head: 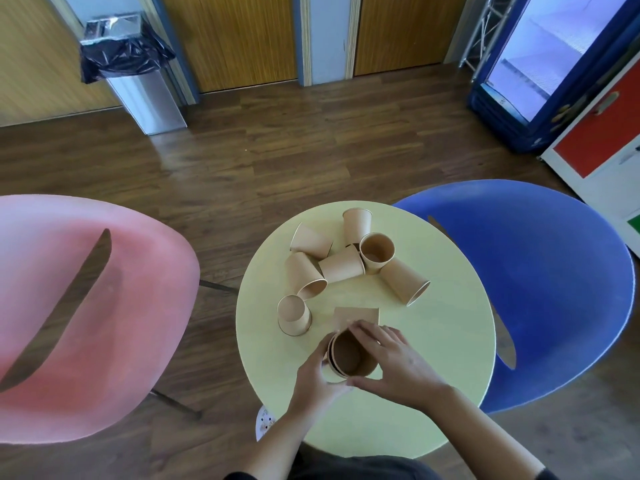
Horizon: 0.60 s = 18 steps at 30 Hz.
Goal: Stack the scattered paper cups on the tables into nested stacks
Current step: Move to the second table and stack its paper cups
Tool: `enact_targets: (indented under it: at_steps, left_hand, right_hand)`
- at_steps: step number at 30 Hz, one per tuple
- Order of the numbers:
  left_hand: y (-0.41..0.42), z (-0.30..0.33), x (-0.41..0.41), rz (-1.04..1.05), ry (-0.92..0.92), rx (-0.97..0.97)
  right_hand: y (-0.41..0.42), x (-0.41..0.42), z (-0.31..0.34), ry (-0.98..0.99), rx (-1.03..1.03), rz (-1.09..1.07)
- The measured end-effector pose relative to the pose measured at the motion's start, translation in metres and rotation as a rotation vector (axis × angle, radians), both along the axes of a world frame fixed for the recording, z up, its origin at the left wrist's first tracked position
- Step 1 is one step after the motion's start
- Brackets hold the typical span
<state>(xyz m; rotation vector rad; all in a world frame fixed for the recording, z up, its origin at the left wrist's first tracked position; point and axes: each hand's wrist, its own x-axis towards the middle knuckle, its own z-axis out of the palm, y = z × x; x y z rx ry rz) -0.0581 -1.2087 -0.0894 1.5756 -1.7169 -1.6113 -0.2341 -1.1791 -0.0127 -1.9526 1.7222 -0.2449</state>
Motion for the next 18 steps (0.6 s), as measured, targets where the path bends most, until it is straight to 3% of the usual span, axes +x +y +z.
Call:
enact_targets:
  at_steps: [9,18]
  left_hand:
    - [0.001,0.002,-0.001,0.021,0.034,-0.011]
    - [-0.003,0.003,0.021,0.016,-0.001,-0.020]
  right_hand:
    - [-0.002,0.000,-0.024,0.068,0.124,0.019]
    - [-0.031,0.018,-0.010,-0.130,0.072,-0.136]
